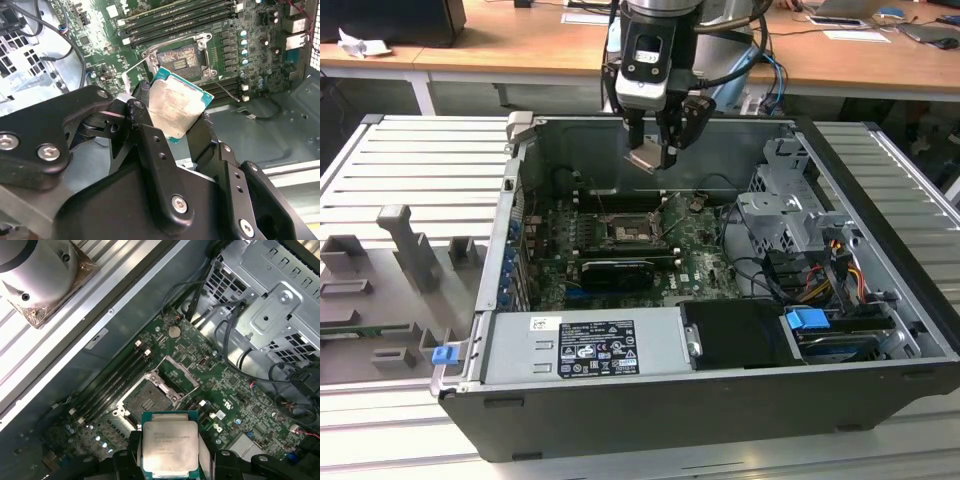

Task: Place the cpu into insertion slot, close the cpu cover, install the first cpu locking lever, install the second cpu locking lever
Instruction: 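Place the cpu into insertion slot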

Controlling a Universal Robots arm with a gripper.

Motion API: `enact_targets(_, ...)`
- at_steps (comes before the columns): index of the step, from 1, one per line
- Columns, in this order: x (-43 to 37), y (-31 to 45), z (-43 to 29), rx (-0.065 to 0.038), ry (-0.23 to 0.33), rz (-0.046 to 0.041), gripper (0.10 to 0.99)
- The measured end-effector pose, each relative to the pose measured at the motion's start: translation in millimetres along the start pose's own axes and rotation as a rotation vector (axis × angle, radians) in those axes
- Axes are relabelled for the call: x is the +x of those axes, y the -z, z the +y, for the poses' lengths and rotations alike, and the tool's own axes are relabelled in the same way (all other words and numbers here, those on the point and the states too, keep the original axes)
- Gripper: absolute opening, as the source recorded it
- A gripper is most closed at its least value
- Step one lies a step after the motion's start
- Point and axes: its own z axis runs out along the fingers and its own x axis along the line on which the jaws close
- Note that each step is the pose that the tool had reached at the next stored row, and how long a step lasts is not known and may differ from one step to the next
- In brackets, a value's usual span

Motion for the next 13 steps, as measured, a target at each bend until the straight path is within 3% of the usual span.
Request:
enact_targets(8, -0.1, -1.5, -0.1, -0.002, -0.132, -0.0119, 0.537)
enact_targets(13, -0.1, -3.5, -0.3, -0.003, -0.170, -0.0151, 0.537)
